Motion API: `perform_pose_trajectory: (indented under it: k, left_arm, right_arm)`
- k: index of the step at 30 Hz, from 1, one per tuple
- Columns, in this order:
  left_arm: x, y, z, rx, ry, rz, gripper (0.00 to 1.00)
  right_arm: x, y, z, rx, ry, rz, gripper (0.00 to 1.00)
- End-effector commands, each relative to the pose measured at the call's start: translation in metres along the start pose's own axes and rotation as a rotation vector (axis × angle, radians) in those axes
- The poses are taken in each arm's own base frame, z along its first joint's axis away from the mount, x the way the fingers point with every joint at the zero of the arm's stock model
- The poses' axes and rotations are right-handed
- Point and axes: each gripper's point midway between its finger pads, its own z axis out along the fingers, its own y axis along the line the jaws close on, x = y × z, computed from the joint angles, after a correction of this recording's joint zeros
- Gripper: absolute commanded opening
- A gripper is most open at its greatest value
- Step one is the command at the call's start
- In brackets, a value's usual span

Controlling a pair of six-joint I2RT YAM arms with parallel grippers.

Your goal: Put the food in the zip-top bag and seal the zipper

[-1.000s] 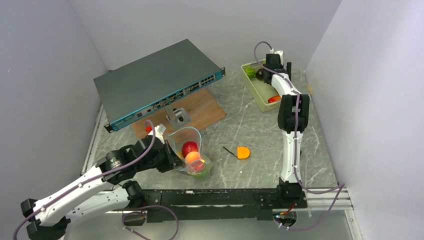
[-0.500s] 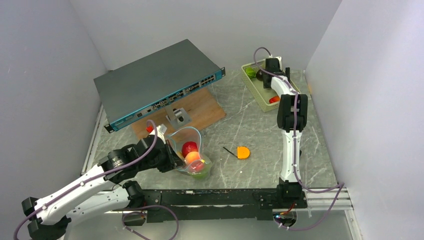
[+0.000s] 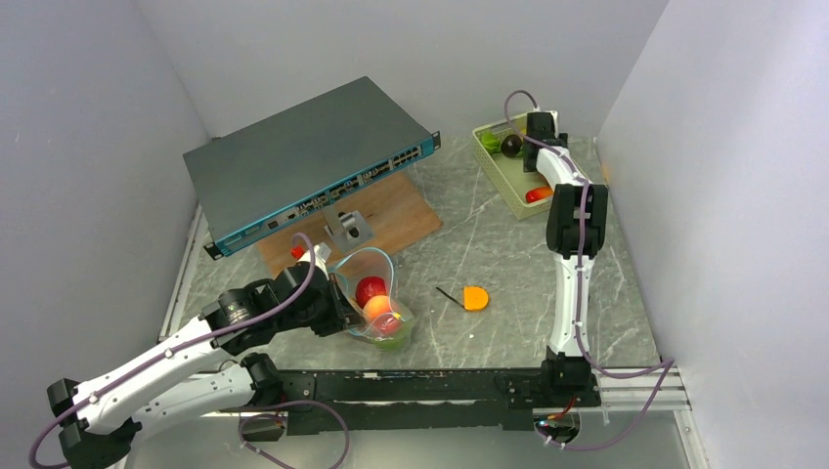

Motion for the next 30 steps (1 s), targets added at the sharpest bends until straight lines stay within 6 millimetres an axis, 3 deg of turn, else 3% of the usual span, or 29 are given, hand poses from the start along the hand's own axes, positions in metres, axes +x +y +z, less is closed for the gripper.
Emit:
perform_pose_trajectory:
  k: [1, 2, 3, 6, 8, 14, 19, 24, 28, 29, 30]
  left_arm:
    - [-0.003, -0.016, -0.007, 0.056, -0.006, -0.004, 0.0]
    - [-0.003, -0.016, -0.007, 0.057, -0.006, -0.004, 0.0]
    - [-0.003, -0.016, -0.007, 0.056, -0.006, -0.003, 0.0]
    - [-0.003, -0.016, -0.007, 0.059, -0.008, -0.006, 0.0]
    - [-0.004, -0.017, -0.007, 0.065, -0.01, -0.005, 0.0]
    - [-0.004, -0.019, -0.01, 0.074, -0.013, 0.005, 0.0]
    - [-0.006, -0.02, -0.013, 0.093, -0.027, 0.013, 0.0]
    - [-0.008, -0.027, -0.012, 0.123, -0.034, 0.021, 0.0]
    - [-0.009, -0.028, -0.014, 0.129, -0.038, 0.026, 0.0]
    - [-0.01, -0.028, -0.016, 0.135, -0.047, 0.021, 0.0]
    - [-0.01, -0.027, -0.016, 0.139, -0.051, 0.017, 0.0]
  right_arm:
    - [-0.061, -0.019, -0.057, -0.042, -0.128, 0.077, 0.28]
    - [-0.067, -0.023, -0.064, -0.044, -0.142, 0.085, 0.25]
    - [-0.074, -0.01, -0.079, -0.074, -0.165, 0.083, 0.23]
    - [-0.08, 0.004, -0.107, -0.186, -0.195, 0.147, 0.16]
    - [-0.085, 0.009, -0.138, -0.275, -0.238, 0.207, 0.12]
    - [-0.063, 0.033, -0.204, -0.529, -0.292, 0.336, 0.0]
    - [-0.024, 0.055, -0.253, -0.768, -0.297, 0.447, 0.0]
    - [0.028, 0.089, -0.323, -1.072, -0.34, 0.536, 0.0]
    - [0.074, 0.122, -0.379, -1.24, -0.322, 0.441, 0.0]
    - [0.086, 0.126, -0.409, -1.303, -0.349, 0.404, 0.0]
    - [0.091, 0.127, -0.425, -1.346, -0.367, 0.38, 0.0]
